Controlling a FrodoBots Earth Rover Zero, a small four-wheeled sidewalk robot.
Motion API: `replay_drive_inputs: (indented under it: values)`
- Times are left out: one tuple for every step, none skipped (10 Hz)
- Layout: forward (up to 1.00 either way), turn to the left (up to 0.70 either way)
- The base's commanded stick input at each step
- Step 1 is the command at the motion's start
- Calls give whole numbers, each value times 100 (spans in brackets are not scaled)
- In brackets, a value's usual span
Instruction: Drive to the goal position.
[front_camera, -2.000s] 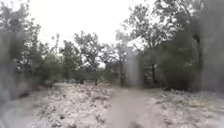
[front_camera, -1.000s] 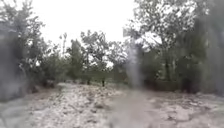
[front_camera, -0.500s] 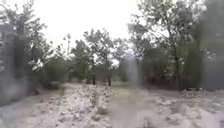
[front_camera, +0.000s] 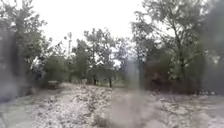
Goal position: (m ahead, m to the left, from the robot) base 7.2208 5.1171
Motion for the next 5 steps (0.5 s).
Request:
replay_drive_inputs:
  values:
    - [60,15]
    - [60,5]
    - [60,0]
    - [60,0]
    - [60,0]
